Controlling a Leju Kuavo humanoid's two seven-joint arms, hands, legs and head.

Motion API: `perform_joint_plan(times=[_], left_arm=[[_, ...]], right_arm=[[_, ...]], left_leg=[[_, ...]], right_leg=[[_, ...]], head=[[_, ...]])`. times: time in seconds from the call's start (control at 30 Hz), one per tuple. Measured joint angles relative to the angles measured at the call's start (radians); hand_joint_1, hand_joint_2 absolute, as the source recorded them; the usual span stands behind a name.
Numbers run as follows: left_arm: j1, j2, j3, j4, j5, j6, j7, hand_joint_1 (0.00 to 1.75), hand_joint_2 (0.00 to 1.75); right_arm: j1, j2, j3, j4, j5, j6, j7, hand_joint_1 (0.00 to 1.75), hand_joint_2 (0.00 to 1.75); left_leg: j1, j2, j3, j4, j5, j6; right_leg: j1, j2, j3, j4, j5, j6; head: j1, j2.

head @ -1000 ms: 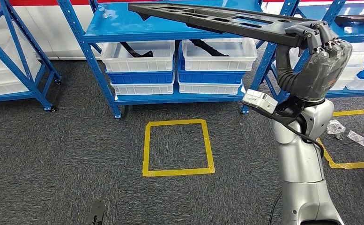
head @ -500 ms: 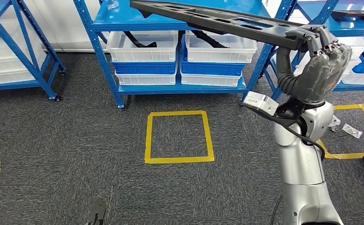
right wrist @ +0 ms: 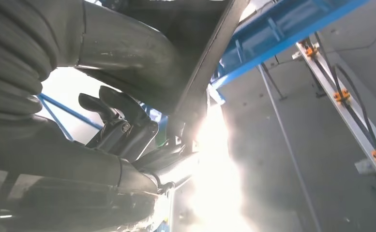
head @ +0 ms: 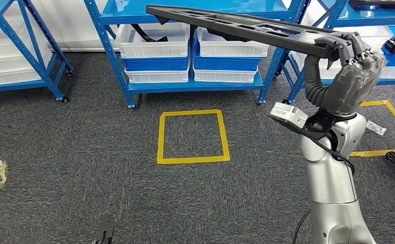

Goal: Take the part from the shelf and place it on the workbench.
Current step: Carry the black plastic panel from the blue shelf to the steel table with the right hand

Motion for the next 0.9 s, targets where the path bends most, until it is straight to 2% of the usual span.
perform_joint_plan(times=[0.03,0.07,0.13,0.17,0.2,0.23,0.27,0.33,0.37,0.4,0.53,0.7,0.9], left_arm=[[0.0,0.0,0.0,0.0,0.0,0.0,0.0,0.0,1.75],[0.001,0.0,0.0,0.0,0.0,0.0,0.0,0.0,1.75],[0.001,-0.001,-0.001,0.0,0.0,0.0,0.0,0.0,1.75],[0.002,-0.001,-0.001,0.0,0.001,0.0,0.0,0.0,1.75],[0.002,-0.001,-0.001,0.0,0.001,0.001,0.0,0.0,1.75],[0.002,-0.001,-0.001,0.0,0.002,0.002,-0.001,0.0,1.75],[0.002,-0.001,-0.001,0.0,0.002,0.002,-0.001,0.0,1.75],[0.002,0.0,-0.001,0.0,0.004,0.003,-0.003,0.0,1.75],[0.002,0.001,-0.001,0.0,0.004,0.004,-0.004,0.0,1.75],[0.002,0.001,-0.001,0.0,0.005,0.004,-0.005,0.0,1.75],[0.002,0.0,-0.002,0.0,0.006,0.005,-0.006,0.0,1.75],[0.002,0.001,-0.007,0.0,0.006,0.005,-0.006,0.0,1.75],[0.002,0.0,-0.012,0.0,0.007,0.005,-0.006,0.0,1.75]], right_arm=[[0.0,0.0,0.0,0.0,0.0,0.0,-0.001,1.75,1.75],[-0.001,-0.001,0.0,0.0,0.0,0.0,-0.001,1.75,1.75],[0.0,-0.001,0.0,0.001,0.0,0.0,-0.001,1.75,1.75],[0.0,-0.001,0.0,0.002,0.0,0.0,-0.001,1.75,1.75],[0.001,-0.001,0.0,0.003,0.0,0.0,-0.001,1.75,1.75],[0.003,-0.001,0.0,0.004,0.0,0.0,-0.001,1.75,1.75],[0.003,-0.001,0.0,0.004,0.001,0.0,-0.001,1.75,1.75],[0.004,-0.001,0.0,0.004,0.003,0.0,0.003,1.75,1.75],[0.004,-0.001,0.0,0.004,0.005,0.0,0.005,1.75,1.75],[0.004,-0.001,0.0,0.004,0.007,0.0,0.008,1.75,1.75],[0.004,-0.002,0.001,0.005,0.01,0.0,0.015,1.75,1.75],[0.004,-0.003,0.001,0.007,0.011,0.0,0.016,1.75,1.75],[0.003,-0.007,0.003,0.012,0.039,0.0,0.046,1.75,1.75]], left_leg=[[0.003,-0.001,-0.009,0.023,-0.026,-0.005],[0.005,-0.002,-0.024,0.064,-0.066,-0.01],[0.005,-0.005,-0.064,0.195,-0.151,-0.017],[0.005,-0.006,-0.078,0.251,-0.172,-0.02],[0.006,-0.007,-0.078,0.279,-0.175,-0.021],[0.006,-0.007,-0.059,0.27,-0.163,-0.02],[0.006,-0.007,-0.022,0.222,-0.141,-0.017],[0.005,-0.008,0.067,0.092,-0.107,-0.008],[0.003,-0.009,0.095,0.047,-0.102,-0.004],[0.0,-0.01,0.11,0.019,-0.104,0.0],[-0.008,-0.011,0.108,0.0,-0.104,0.006],[-0.016,-0.011,0.101,0.001,-0.098,0.018],[-0.018,-0.011,0.097,0.001,-0.092,0.026]], right_leg=[[-0.003,-0.001,-0.003,0.0,0.008,-0.011],[-0.005,-0.001,-0.006,0.0,0.016,-0.02],[-0.002,-0.002,-0.018,0.001,0.029,-0.029],[-0.001,-0.002,-0.025,0.001,0.034,-0.028],[0.0,-0.002,-0.03,0.002,0.038,-0.027],[0.0,-0.002,-0.034,0.002,0.041,-0.025],[0.0,-0.002,-0.035,0.003,0.043,-0.022],[0.002,-0.002,-0.037,0.004,0.044,-0.018],[0.005,-0.002,-0.039,0.004,0.046,-0.015],[0.007,-0.003,-0.043,0.005,0.048,-0.012],[0.013,-0.004,-0.053,0.006,0.051,-0.002],[0.007,-0.004,-0.058,0.001,0.06,0.012],[0.005,-0.004,-0.062,0.0,0.066,0.019]], head=[[-0.001,0.0],[-0.001,0.0],[-0.003,0.0],[-0.003,0.0],[-0.003,0.0],[-0.003,0.0],[-0.003,0.0],[-0.003,0.0],[-0.002,0.0],[-0.002,0.0],[0.001,0.0],[0.001,0.0],[0.001,0.0]])
